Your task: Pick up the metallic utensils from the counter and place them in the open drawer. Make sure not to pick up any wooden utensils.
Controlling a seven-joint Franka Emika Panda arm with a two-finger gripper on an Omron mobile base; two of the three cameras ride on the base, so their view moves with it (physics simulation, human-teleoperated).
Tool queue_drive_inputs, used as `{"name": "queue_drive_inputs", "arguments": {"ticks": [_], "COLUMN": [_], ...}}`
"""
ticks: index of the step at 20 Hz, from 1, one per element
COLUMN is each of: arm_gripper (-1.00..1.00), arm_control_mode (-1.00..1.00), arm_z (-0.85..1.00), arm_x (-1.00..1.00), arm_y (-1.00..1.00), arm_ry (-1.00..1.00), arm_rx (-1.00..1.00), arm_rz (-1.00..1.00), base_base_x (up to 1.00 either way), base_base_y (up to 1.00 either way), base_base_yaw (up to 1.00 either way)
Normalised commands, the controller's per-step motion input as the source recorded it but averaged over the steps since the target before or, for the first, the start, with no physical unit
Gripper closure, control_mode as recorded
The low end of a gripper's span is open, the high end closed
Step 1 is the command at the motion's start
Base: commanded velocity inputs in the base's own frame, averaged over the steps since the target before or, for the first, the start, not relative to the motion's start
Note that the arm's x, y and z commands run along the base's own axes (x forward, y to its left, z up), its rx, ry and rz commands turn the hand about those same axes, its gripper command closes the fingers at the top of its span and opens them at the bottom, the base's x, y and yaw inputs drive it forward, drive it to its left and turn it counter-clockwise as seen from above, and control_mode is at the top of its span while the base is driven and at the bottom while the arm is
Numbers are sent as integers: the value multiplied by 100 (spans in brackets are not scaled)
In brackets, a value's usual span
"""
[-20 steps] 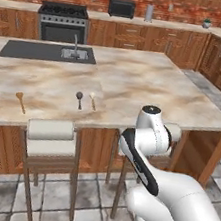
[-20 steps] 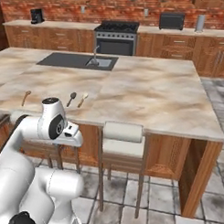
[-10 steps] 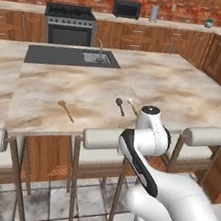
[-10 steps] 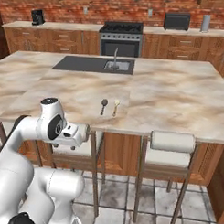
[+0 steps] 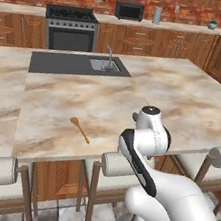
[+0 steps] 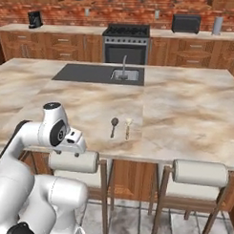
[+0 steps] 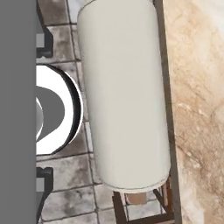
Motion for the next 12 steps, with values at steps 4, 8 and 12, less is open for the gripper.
{"name": "queue_drive_inputs", "arguments": {"ticks": [4,8,12], "arm_gripper": [-100,-100,-100], "arm_control_mode": [100,100,100], "arm_z": [0,0,0], "arm_x": [0,0,0], "arm_y": [0,0,0], "arm_ry": [0,0,0], "arm_rx": [0,0,0], "arm_rz": [0,0,0], "base_base_x": [46,10,10], "base_base_y": [-39,-38,-22], "base_base_yaw": [0,0,0]}}
